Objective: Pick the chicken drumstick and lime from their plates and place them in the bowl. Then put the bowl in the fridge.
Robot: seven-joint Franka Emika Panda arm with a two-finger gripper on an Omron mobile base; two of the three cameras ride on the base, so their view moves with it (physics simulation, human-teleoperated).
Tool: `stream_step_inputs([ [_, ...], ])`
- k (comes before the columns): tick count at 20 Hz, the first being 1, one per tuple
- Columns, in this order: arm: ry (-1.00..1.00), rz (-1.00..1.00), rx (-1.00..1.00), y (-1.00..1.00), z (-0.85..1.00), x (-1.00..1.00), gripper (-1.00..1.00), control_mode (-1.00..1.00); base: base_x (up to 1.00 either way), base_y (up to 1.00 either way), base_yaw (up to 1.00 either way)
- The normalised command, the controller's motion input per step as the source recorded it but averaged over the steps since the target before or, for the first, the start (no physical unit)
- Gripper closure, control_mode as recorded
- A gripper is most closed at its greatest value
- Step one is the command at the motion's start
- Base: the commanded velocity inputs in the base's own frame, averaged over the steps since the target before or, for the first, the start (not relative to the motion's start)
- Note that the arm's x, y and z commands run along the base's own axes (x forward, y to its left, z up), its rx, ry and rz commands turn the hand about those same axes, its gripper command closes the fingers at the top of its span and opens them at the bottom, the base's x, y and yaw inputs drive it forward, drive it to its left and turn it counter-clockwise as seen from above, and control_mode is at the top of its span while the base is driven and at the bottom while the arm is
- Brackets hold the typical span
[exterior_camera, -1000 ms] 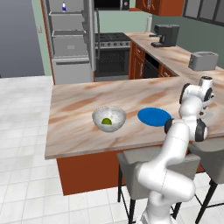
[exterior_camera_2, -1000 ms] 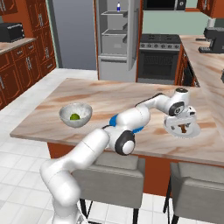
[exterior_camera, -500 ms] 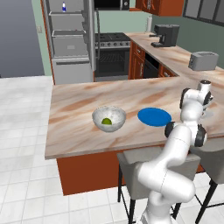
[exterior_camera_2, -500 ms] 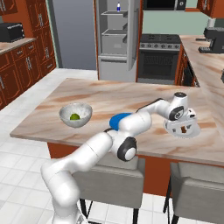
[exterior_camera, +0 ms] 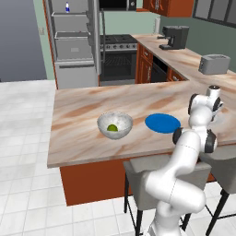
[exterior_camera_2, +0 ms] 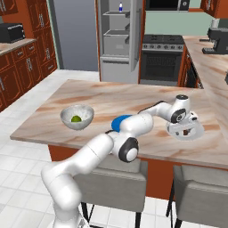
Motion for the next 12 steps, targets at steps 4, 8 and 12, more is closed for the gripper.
stream_step_inputs([
  [4,0.14,0.0,0.19,-0.17,0.12,0.17,1.0,-1.0,0.0,0.0,0.0],
  [8,0.11,0.0,0.21,-0.16,0.21,0.12,1.0,-1.0,0.0,0.0,0.0],
  [12,0.01,0.0,0.25,-0.03,0.5,0.0,1.0,-1.0,0.0,0.0,0.0],
])
